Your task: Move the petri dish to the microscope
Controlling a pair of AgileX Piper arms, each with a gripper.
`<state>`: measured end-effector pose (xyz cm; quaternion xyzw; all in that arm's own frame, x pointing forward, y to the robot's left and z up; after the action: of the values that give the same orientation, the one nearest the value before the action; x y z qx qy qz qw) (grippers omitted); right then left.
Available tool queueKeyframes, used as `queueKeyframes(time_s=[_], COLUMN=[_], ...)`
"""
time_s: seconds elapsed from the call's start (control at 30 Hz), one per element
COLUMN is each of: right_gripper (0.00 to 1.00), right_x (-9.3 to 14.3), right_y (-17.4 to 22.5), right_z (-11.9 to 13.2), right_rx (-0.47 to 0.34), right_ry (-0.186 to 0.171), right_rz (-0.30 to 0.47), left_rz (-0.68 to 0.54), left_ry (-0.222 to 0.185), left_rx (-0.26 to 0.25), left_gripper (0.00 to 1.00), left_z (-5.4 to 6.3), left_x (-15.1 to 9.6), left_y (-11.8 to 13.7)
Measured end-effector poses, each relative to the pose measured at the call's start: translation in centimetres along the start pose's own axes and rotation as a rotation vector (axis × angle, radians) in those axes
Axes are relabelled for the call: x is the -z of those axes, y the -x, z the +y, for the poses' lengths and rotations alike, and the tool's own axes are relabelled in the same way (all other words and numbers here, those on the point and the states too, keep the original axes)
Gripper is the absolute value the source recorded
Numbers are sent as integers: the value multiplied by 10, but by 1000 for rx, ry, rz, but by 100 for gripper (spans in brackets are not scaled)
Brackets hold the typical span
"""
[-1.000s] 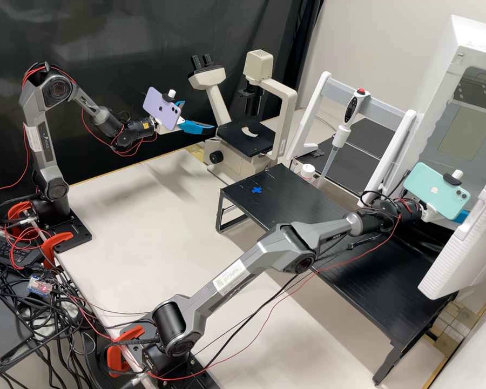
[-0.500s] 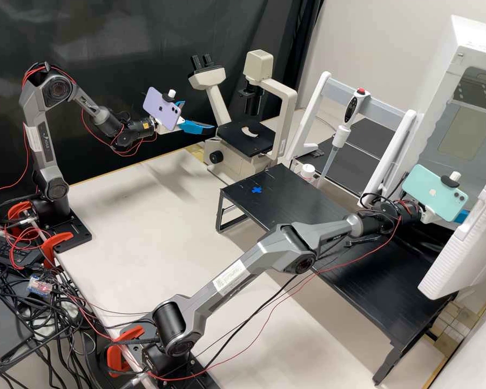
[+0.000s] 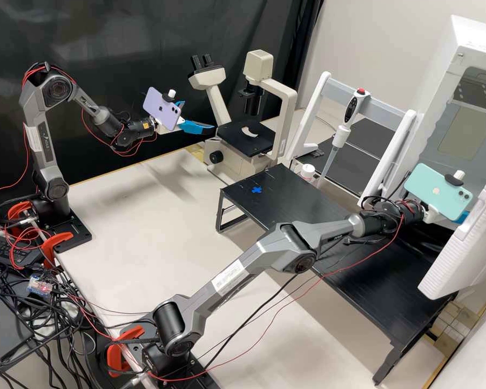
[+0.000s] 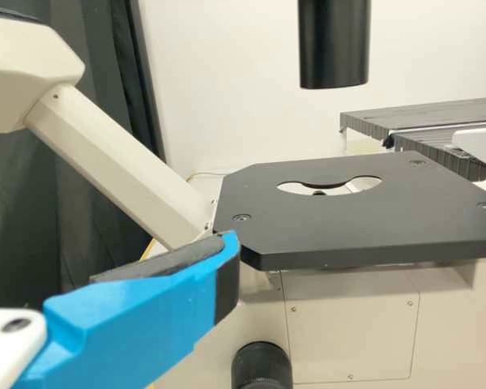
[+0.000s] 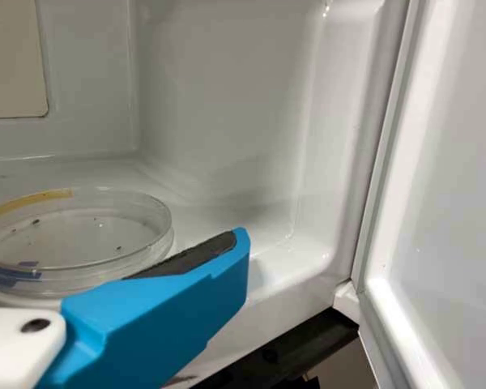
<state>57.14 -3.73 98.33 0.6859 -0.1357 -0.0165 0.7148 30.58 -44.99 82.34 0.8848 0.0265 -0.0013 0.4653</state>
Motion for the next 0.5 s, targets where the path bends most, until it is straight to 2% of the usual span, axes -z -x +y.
queueKeyframes(time_s=[0.33,0.37,0.4,0.47,0.5], right_gripper=[100,100,0,0,0], right_x=[0,1,2,5,6], right_y=[0,0,0,0,0], right_z=[-1,-1,0,2,2], right_rx=[16,20,26,39,49], right_ry=[-1,-13,-2,-7,-21], right_rz=[4,8,14,26,30], left_rz=[0,0,0,0,0], left_ry=[0,0,0,0,0], left_rx=[0,0,0,0,0], left_gripper=[100,100,100,100,100], left_z=[0,0,0,0,0], left_x=[0,0,0,0,0], left_y=[0,0,0,0,0])
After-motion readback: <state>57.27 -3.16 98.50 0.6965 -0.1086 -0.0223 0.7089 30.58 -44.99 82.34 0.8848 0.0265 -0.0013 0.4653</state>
